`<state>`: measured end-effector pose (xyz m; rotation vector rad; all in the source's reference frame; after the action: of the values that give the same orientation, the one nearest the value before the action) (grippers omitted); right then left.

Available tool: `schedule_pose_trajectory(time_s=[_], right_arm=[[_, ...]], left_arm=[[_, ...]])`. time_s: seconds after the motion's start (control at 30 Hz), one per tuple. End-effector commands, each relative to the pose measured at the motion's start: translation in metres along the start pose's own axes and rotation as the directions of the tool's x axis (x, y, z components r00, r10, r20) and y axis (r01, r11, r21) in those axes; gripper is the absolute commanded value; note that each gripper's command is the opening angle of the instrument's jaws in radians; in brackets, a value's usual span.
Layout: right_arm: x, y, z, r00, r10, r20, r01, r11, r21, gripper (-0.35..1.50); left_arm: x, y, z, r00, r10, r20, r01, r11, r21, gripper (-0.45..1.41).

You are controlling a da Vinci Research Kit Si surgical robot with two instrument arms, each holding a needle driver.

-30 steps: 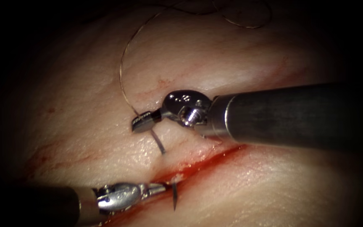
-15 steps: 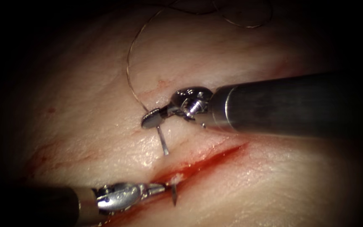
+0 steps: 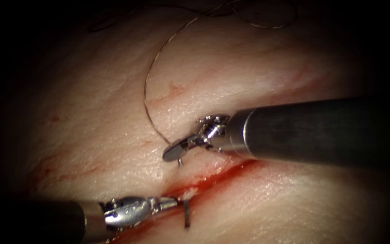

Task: Wound Closure

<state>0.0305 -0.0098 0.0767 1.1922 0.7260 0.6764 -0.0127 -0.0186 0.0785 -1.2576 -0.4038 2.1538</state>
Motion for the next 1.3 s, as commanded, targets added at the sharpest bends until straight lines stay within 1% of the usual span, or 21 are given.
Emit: schedule_pose_trajectory(time_s=[0.03,0.07,0.1,0.13,0.17,0.2,0.23,0.3,0.4,0.43,0.47,0.5,0.53,0.63,0.67,0.7,0.77,0.83,0.93,1.07,1.3], right_arm=[[0.0003,0.0006,0.0007,0.999,-0.027,-0.029,0.027,1.000,0.006,0.14],[0.0012,0.0006,0.0002,0.991,-0.094,-0.090,0.094,0.996,-0.008,1.04],[0.0016,0.0007,-0.0001,0.986,-0.116,-0.117,0.114,0.993,-0.024,1.21],[0.0020,0.0007,-0.0007,0.972,-0.187,-0.142,0.181,0.982,-0.057,1.31],[0.0027,0.0007,-0.0017,0.943,-0.297,-0.148,0.286,0.954,-0.095,1.41],[0.0030,0.0008,-0.0024,0.930,-0.335,-0.149,0.322,0.941,-0.110,1.48],[0.0033,0.0008,-0.0031,0.924,-0.353,-0.149,0.338,0.934,-0.115,1.48],[0.0038,0.0008,-0.0049,0.915,-0.375,-0.148,0.361,0.926,-0.113,1.48],[0.0041,0.0005,-0.0078,0.917,-0.363,-0.168,0.343,0.929,-0.135,1.48],[0.0042,0.0002,-0.0097,0.912,-0.369,-0.179,0.344,0.926,-0.158,1.46],[0.0041,0.0000,-0.0105,0.908,-0.374,-0.186,0.344,0.922,-0.175,1.45],[0.0040,-0.0003,-0.0115,0.904,-0.381,-0.194,0.344,0.918,-0.199,1.45],[0.0038,-0.0007,-0.0128,0.897,-0.396,-0.198,0.352,0.909,-0.225,1.41],[0.0033,-0.0011,-0.0142,0.886,-0.417,-0.205,0.360,0.895,-0.263,1.41],[0.0030,-0.0012,-0.0146,0.883,-0.422,-0.205,0.367,0.894,-0.258,1.38],[0.0025,-0.0012,-0.0149,0.879,-0.429,-0.207,0.375,0.892,-0.252,1.31],[0.0021,-0.0012,-0.0150,0.877,-0.430,-0.213,0.377,0.892,-0.249,1.28],[0.0015,-0.0010,-0.0147,0.874,-0.435,-0.219,0.381,0.891,-0.246,1.28],[0.0009,-0.0008,-0.0143,0.871,-0.440,-0.218,0.387,0.889,-0.246,1.28],[0.0005,-0.0006,-0.0139,0.868,-0.445,-0.221,0.391,0.886,-0.248,1.28],[-0.0001,-0.0004,-0.0133,0.865,-0.450,-0.224,0.394,0.884,-0.252,1.25]], left_arm=[[-0.0006,0.0005,0.0008,1.000,-0.007,0.000,0.007,1.000,-0.004,-0.20],[-0.0006,0.0006,0.0007,1.000,-0.002,0.000,0.002,1.000,-0.004,-0.16],[-0.0005,0.0006,0.0007,1.000,0.010,0.001,-0.010,1.000,-0.004,-0.11],[-0.0005,0.0007,0.0006,1.000,0.015,0.001,-0.015,1.000,-0.001,-0.08],[-0.0002,0.0010,0.0005,0.999,0.048,0.003,-0.048,0.999,-0.008,0.04],[-0.0001,0.0011,0.0004,0.998,0.059,0.004,-0.059,0.998,-0.012,0.12],[0.0002,0.0014,0.0002,0.997,0.080,0.005,-0.080,0.997,-0.016,0.21],[0.0006,0.0018,-0.0001,0.994,0.111,-0.003,-0.111,0.994,-0.024,0.27],[0.0015,0.0029,-0.0005,0.982,0.186,-0.030,-0.187,0.981,-0.043,0.46],[0.0020,0.0038,-0.0008,0.969,0.240,-0.062,-0.243,0.969,-0.049,0.68],[0.0022,0.0042,-0.0010,0.958,0.274,-0.081,-0.278,0.959,-0.053,0.78],[0.0022,0.0047,-0.0011,0.948,0.302,-0.098,-0.308,0.950,-0.055,0.84],[0.0021,0.0058,-0.0012,0.918,0.372,-0.135,-0.383,0.921,-0.070,0.93],[0.0020,0.0072,-0.0013,0.879,0.447,-0.168,-0.463,0.884,-0.071,1.10],[0.0020,0.0075,-0.0013,0.864,0.468,-0.187,-0.486,0.871,-0.066,1.13],[0.0024,0.0079,-0.0013,0.835,0.500,-0.229,-0.518,0.855,-0.023,1.16],[0.0030,0.0081,-0.0014,0.799,0.533,-0.278,-0.551,0.834,0.015,1.16],[0.0040,0.0080,-0.0020,0.770,0.557,-0.312,-0.565,0.822,0.073,1.16],[0.0051,0.0077,-0.0034,0.742,0.582,-0.333,-0.577,0.807,0.125,1.15],[0.0058,0.0076,-0.0040,0.734,0.589,-0.339,-0.570,0.805,0.164,1.08],[0.0051,0.0068,-0.0018,0.733,0.599,-0.322,-0.570,0.800,0.190,1.03]])
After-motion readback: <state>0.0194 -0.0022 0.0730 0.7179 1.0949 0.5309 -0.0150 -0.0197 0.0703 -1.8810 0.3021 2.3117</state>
